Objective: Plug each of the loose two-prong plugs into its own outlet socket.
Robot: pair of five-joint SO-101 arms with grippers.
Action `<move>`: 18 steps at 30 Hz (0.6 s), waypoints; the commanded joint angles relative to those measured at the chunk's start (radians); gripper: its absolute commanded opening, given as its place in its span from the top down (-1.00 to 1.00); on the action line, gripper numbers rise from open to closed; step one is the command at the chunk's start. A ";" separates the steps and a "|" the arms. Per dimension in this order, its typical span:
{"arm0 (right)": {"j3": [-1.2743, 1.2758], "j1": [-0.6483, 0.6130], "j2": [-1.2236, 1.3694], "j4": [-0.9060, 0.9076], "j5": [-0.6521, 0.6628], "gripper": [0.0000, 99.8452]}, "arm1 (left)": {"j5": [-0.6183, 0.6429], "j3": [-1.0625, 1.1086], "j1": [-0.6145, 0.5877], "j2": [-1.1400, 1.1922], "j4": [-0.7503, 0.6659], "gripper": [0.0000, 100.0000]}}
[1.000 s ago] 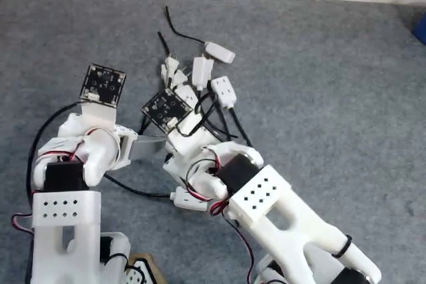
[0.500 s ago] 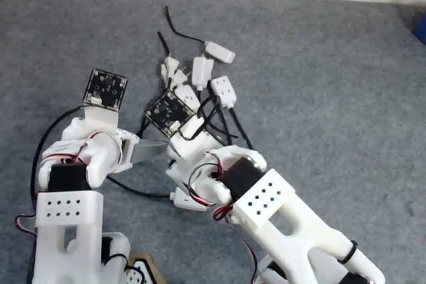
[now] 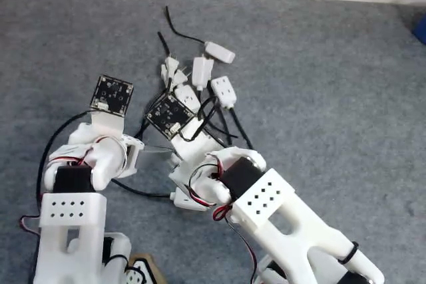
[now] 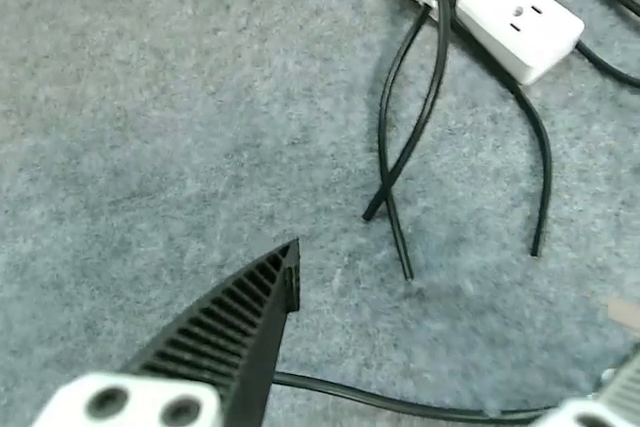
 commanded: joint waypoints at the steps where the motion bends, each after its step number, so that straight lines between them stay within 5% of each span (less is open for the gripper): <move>1: -0.110 0.013 -0.048 0.010 -0.011 0.99 | 0.005 0.002 0.019 -0.004 -0.008 0.06; 9: -0.139 0.027 0.013 0.071 -0.012 0.99 | 0.008 -0.038 -0.051 -0.012 -0.023 0.06; 18: -0.661 0.074 0.437 0.510 -0.187 0.99 | 0.109 -0.067 -0.277 -0.004 -0.087 0.06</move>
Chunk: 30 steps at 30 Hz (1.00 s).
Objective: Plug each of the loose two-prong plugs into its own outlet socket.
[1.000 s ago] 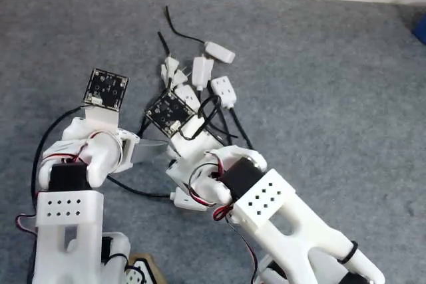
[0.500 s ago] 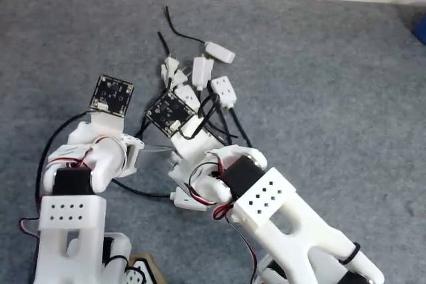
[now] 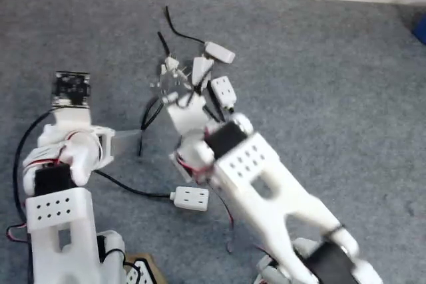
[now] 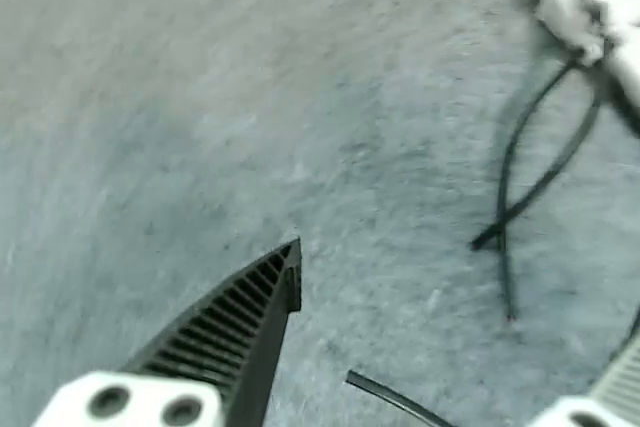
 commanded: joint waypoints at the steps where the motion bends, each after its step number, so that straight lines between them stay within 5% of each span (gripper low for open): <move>1: -0.306 0.016 0.145 0.206 -0.078 0.99 | 0.072 -0.044 -0.073 -0.007 -0.025 0.06; 5: -0.470 0.018 0.317 0.352 -0.133 0.99 | 0.144 -0.041 -0.150 -0.005 -0.040 0.06; 21: -0.453 -0.036 0.418 0.340 -0.404 0.99 | 0.198 -0.008 -0.220 -0.004 -0.057 0.06; 30: -0.166 -0.016 0.390 0.151 -0.296 0.99 | 0.133 -0.005 -0.214 -0.004 -0.008 0.06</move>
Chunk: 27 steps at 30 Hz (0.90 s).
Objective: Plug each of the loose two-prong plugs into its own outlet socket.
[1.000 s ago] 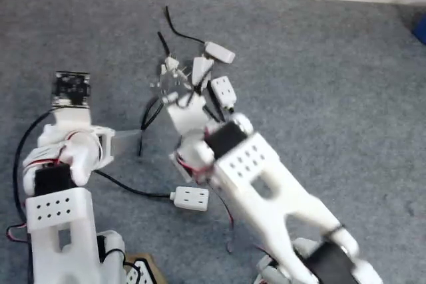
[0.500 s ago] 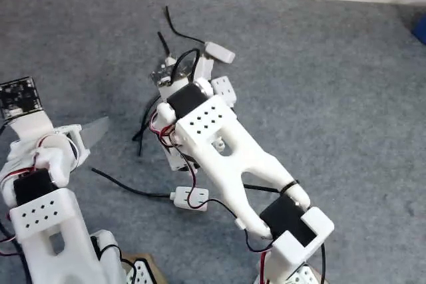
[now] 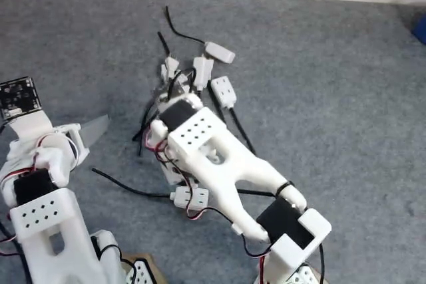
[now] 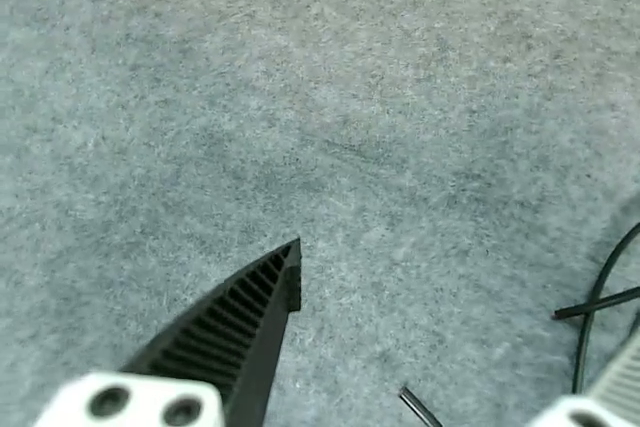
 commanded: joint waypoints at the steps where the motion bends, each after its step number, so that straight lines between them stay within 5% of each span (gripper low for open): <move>1: 0.062 0.054 -0.053 -0.077 0.018 0.99 | -0.037 -0.005 -0.004 -0.004 0.048 0.06; 14: 0.065 0.317 -0.351 -0.044 0.176 0.98 | -0.066 -0.016 0.111 -0.004 0.121 0.06; 20: 0.064 0.348 -0.226 0.030 0.219 0.98 | -0.081 -0.225 0.291 0.124 0.365 0.06; 27: 0.062 0.375 -0.147 0.024 0.288 0.98 | -0.428 -0.633 0.452 0.579 0.681 0.06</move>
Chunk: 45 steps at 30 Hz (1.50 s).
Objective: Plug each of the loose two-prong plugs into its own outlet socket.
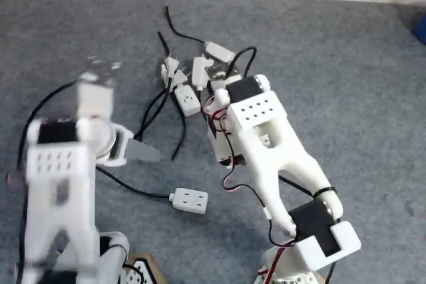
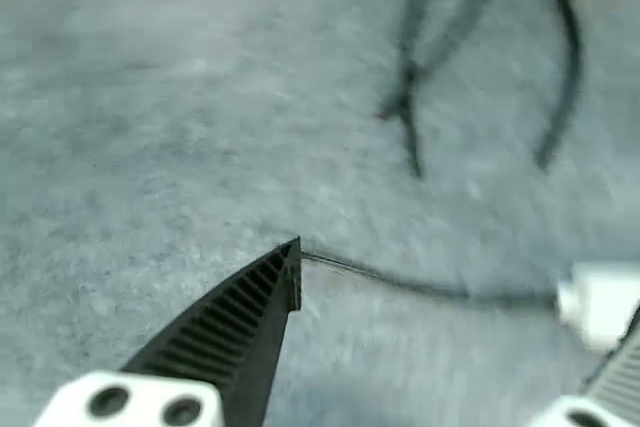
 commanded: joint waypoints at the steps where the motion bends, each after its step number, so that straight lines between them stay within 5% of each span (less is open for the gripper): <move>1: -0.028 0.044 -0.010 -0.001 0.025 0.98 | -0.239 -0.202 0.087 0.208 0.120 0.06; 10: -0.107 0.136 -0.004 0.039 0.000 0.98 | -0.489 -0.170 0.372 0.302 0.161 0.07; 13: -0.107 0.136 -0.004 0.039 -0.005 0.98 | -0.557 -0.048 0.433 0.302 0.074 0.07; 22: -0.104 0.136 0.001 0.024 -0.005 0.98 | -0.608 0.269 0.478 0.309 -0.391 0.07; 31: -0.104 0.136 0.001 0.018 -0.006 0.98 | -0.643 0.268 0.639 0.312 -0.404 0.07; 45: -0.102 0.134 0.001 0.019 -0.026 0.98 | -0.727 0.246 0.654 0.423 -0.489 0.07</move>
